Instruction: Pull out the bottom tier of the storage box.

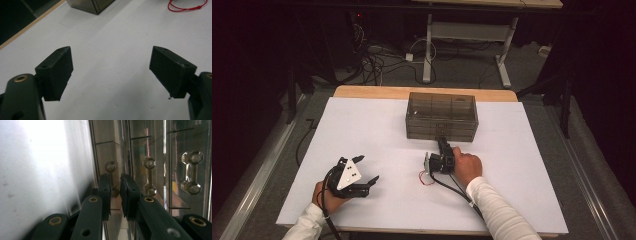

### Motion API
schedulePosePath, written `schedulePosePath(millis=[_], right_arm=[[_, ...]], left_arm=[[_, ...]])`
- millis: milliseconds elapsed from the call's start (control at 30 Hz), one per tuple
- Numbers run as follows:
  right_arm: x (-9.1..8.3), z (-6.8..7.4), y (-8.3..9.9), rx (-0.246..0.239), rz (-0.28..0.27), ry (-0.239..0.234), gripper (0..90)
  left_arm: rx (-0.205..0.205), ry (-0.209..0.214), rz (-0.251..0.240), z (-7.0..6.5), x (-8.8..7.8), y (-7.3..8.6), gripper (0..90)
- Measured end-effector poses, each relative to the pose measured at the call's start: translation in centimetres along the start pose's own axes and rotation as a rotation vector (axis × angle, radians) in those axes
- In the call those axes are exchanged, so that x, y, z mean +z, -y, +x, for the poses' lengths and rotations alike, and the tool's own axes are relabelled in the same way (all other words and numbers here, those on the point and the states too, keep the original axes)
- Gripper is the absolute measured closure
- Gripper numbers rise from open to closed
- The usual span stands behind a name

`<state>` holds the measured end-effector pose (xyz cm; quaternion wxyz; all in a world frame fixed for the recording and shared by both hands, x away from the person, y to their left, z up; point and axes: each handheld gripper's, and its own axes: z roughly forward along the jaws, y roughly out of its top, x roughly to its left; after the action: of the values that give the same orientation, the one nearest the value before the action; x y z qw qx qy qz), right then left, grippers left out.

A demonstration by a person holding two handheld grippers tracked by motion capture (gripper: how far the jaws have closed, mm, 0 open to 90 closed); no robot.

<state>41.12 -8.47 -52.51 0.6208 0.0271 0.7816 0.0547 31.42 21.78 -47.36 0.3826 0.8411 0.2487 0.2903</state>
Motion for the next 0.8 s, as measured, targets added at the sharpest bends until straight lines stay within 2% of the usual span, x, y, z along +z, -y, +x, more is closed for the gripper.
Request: schedulePosePath(millis=[500, 800], right_arm=[[0.01, 0.14, -0.05, -0.009, 0.002, 0.011, 81.0], [0.38, -0.14, 0.13, 0.009, 0.002, -0.004, 79.3]], left_arm=[[0.005, 0.002, 0.007, -0.10, 0.07, 0.02, 18.3], [0.010, 0.005, 0.010, -0.15, 0.10, 0.02, 18.3]])
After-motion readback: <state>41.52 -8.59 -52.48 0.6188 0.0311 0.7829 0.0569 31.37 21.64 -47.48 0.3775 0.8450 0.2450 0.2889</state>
